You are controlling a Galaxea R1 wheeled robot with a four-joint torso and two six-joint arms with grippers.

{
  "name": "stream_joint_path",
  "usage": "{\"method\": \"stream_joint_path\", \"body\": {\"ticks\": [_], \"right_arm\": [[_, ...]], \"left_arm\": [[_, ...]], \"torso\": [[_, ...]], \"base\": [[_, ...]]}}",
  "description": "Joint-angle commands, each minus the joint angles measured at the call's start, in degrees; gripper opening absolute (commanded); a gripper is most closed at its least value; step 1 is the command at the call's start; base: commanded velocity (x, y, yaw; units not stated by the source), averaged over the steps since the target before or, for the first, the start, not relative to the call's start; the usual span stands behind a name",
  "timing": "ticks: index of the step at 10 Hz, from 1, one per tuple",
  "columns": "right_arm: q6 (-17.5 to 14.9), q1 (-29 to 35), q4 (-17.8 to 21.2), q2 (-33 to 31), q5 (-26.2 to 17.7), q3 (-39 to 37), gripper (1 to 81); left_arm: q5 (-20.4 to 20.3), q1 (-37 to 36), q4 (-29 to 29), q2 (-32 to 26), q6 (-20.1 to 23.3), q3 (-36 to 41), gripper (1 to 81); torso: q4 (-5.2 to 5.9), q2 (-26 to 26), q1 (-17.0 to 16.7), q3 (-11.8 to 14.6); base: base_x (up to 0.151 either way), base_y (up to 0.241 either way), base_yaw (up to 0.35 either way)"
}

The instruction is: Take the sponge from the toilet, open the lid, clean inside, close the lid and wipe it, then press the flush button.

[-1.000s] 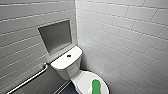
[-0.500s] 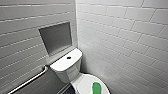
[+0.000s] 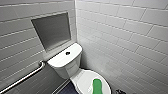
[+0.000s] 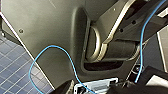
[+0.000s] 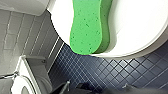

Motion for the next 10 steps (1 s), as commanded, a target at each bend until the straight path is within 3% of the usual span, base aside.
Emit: {"method": "stream_joint_path", "body": {"ticks": [1,3,6,7,10], "right_arm": [[0.39,10.52,3.73,-2.51,-6.37,1.01,81.1],[0.39,12.19,5.22,-0.42,-7.60,-1.25,81.1],[0.39,12.90,6.97,7.50,-9.72,-12.07,81.1],[0.39,13.51,8.20,9.69,-9.89,-15.48,81.1],[0.39,15.71,9.97,13.22,-10.60,-20.08,81.1]], "left_arm": [[4.11,1.34,-0.10,0.09,0.15,0.50,81.1],[4.11,1.34,-0.10,0.26,0.15,0.51,81.1],[4.11,1.34,-0.27,0.44,0.15,0.51,81.1],[4.11,1.34,-0.28,0.35,0.15,0.59,81.1],[4.20,2.39,0.24,-1.22,0.15,5.05,81.1]], "torso": [[0.00,-5.64,3.63,0.02],[0.00,-8.98,5.73,-0.72],[0.00,-15.30,9.66,-0.83],[0.00,-11.67,7.28,-0.83],[-0.02,-13.97,8.61,-0.85]], "base": [[0.000,0.000,0.000],[0.000,0.000,0.000],[0.000,0.000,0.000],[0.000,0.000,0.000],[0.000,0.000,0.000]]}}
